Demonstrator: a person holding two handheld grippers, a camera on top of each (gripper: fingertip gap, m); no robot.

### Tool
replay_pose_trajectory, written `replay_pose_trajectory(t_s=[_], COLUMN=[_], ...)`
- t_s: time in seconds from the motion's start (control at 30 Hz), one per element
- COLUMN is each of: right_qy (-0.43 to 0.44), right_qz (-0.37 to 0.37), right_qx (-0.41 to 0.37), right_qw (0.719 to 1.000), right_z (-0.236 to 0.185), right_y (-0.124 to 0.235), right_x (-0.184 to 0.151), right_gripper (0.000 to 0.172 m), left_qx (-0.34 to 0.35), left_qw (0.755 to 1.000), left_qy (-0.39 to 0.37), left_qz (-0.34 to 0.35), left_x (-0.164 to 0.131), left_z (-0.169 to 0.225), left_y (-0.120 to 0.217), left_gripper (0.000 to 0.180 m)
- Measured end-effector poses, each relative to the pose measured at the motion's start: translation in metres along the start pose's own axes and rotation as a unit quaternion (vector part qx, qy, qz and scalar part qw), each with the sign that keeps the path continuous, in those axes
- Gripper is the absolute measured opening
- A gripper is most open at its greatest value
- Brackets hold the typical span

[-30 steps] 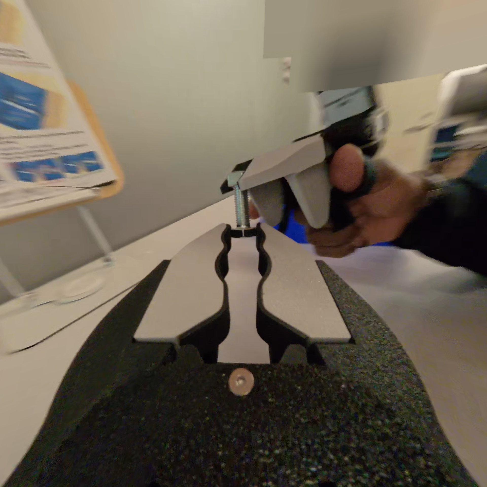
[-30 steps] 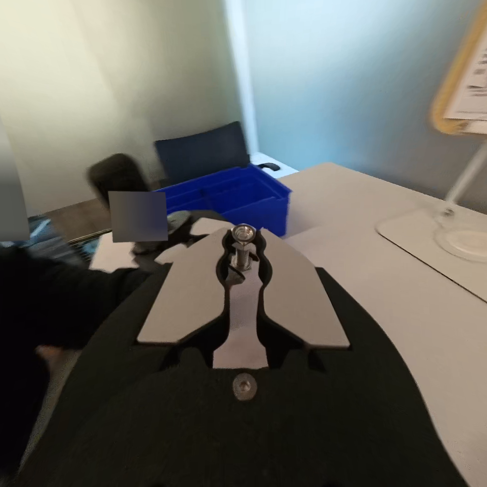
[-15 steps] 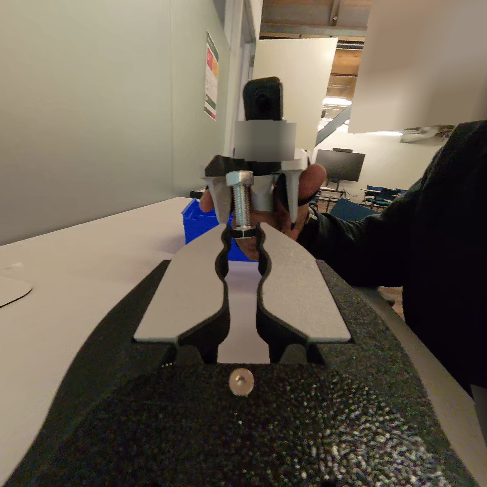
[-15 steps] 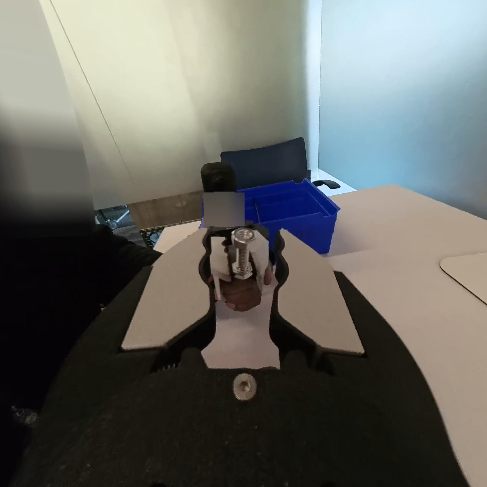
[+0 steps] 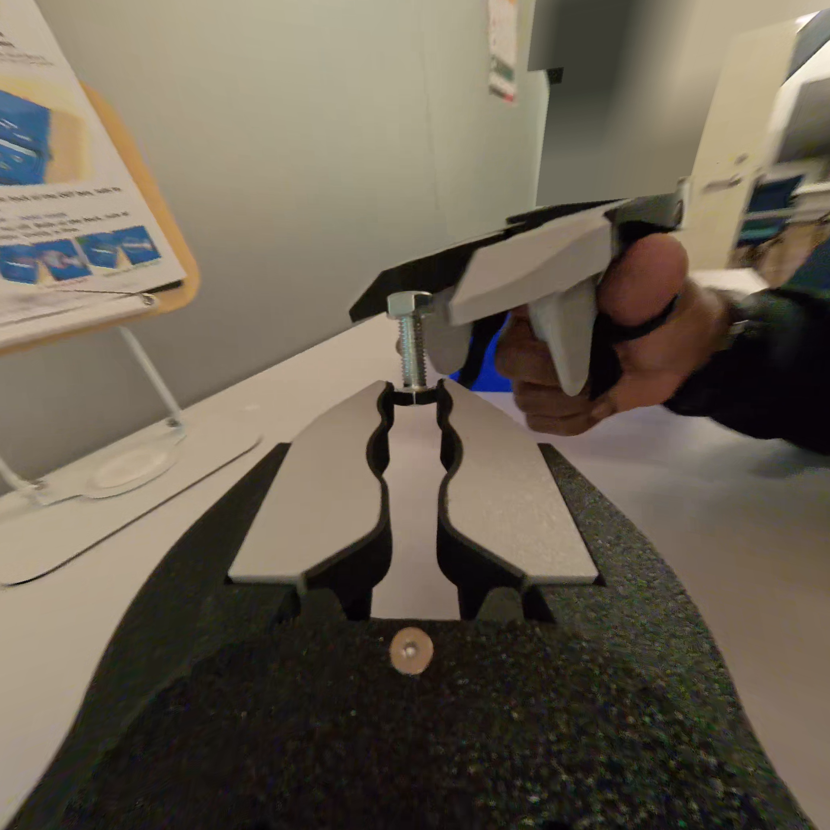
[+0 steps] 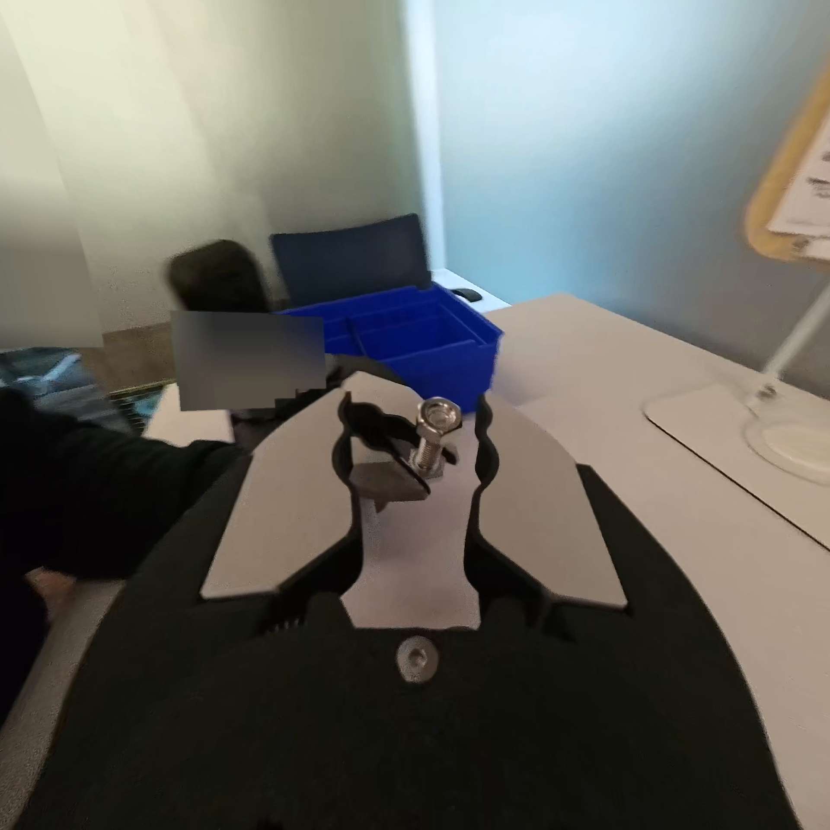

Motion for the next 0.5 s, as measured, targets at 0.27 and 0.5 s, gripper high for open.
replay_pose_trajectory(t_s=[0.27, 0.5], right_qy=[-0.026, -0.016], right_qz=[0.040, 0.002], right_qx=[0.137, 0.109], right_qw=[0.989, 0.994], right_z=[0.019, 0.013], right_y=[0.016, 0.005], right_x=[-0.004, -0.009], right_gripper=[0.048, 0.018], left_qx=[-0.194, -0.188], left_qw=[0.974, 0.977], left_qy=[0.105, 0.091], left_qz=[0.060, 0.035], left_x=[-0.004, -0.007], left_z=[-0.010, -0.008], left_y=[0.002, -0.004], left_gripper=[0.017, 0.017])
Point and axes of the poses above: each gripper's, where its closed fingertips meet, y back along the fingers, x out of its top, z = x × y across the jaws, the point moved 10 cm from there along y, back along the fingers, and after that the axes turned 9 degrees about -z, right-handed, at the moved point
